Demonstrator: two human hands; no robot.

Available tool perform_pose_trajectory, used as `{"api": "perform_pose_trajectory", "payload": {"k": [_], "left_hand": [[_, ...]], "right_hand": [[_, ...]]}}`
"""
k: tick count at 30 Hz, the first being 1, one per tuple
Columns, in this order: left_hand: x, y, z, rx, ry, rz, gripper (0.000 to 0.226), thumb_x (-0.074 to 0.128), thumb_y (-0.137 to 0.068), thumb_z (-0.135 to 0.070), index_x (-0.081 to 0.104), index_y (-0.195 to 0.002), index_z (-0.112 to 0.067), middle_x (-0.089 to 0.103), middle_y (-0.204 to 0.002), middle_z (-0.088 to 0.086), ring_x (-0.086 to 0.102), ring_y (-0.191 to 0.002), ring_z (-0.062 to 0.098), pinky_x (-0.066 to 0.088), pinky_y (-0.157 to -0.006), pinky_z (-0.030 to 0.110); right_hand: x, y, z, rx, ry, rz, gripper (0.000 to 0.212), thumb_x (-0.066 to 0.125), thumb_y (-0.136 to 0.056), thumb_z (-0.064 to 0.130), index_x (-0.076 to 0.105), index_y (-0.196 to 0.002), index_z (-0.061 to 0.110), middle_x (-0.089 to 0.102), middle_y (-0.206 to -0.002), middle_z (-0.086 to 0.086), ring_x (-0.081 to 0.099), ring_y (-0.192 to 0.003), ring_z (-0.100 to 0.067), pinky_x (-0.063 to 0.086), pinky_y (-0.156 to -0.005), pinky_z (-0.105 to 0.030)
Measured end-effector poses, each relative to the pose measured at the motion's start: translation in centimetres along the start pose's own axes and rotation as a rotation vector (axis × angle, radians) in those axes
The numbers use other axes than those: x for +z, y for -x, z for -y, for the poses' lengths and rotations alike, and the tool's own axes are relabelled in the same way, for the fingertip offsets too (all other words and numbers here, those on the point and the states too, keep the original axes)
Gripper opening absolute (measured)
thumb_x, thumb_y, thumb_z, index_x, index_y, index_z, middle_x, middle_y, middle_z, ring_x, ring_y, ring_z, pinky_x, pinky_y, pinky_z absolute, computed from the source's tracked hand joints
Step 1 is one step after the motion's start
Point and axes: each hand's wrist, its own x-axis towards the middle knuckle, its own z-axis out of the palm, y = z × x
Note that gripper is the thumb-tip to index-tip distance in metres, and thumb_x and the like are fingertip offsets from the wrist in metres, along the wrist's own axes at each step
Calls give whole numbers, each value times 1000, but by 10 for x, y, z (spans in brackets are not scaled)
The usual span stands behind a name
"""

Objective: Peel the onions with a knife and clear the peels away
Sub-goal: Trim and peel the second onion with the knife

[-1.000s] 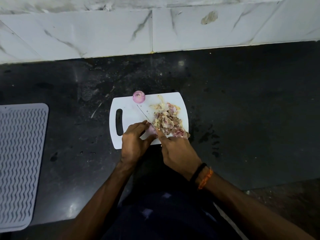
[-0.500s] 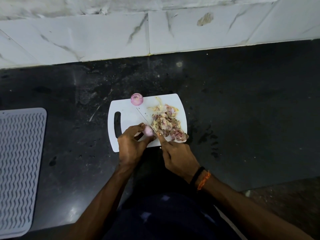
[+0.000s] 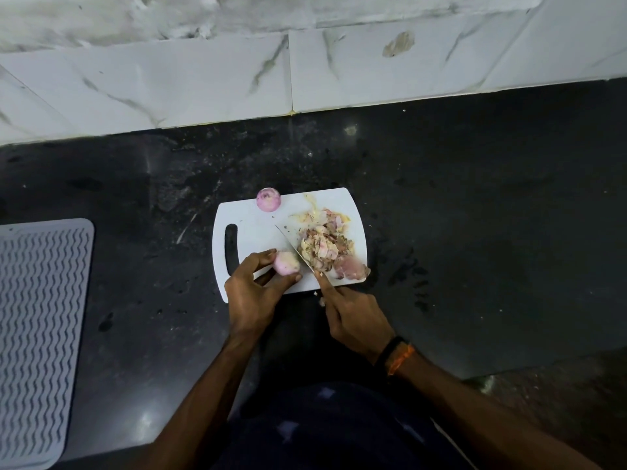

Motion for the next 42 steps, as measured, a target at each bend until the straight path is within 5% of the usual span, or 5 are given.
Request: {"api": "perform_pose_trajectory", "payload": {"k": [6, 14, 23, 35, 42], "left_hand": [[-4, 2, 2, -67, 166, 9, 52, 93, -63, -1, 67, -108, -9, 74, -112, 0, 71, -106, 15, 59, -89, 33], [-9, -6, 7, -75, 282, 36, 70, 88, -61, 11, 65, -124, -8, 66, -126, 9, 67, -114, 19, 56, -88, 27], [-11, -12, 6, 58, 104, 39, 65, 94, -62, -3, 64, -117, -19, 69, -117, -4, 67, -111, 16, 53, -96, 27], [-27, -31, 17, 115, 14, -18, 60, 86, -64, -22, 68, -121, -17, 64, -124, -8, 64, -117, 12, 55, -94, 28], [-37, -73, 9, 185, -204, -156, 52, 88, -66, -23, 68, -113, -16, 59, -116, -1, 62, -102, 12, 47, -80, 9]], "right_hand": [[-13, -6, 4, 28, -65, -76, 53, 41, -95, 28, 53, -143, 8, 67, -76, -6, 62, -59, -29, 50, -49, -40], [-28, -10, 5, 36, -79, -138, 49, 49, -97, 23, 51, -144, 6, 70, -79, -4, 62, -57, -23, 51, -48, -34], [-30, -7, 3, 30, -68, -57, 47, 56, -94, 22, 54, -139, 10, 71, -80, -4, 64, -60, -25, 54, -50, -41], [-30, -5, 8, 145, -111, -35, 41, 53, -96, 27, 56, -134, 13, 67, -76, 2, 61, -59, -19, 43, -50, -32], [-32, 3, 14, 252, -176, -9, 29, 62, -97, 21, 58, -125, 20, 48, -71, 23, 46, -57, 3, 29, -52, -6]]}}
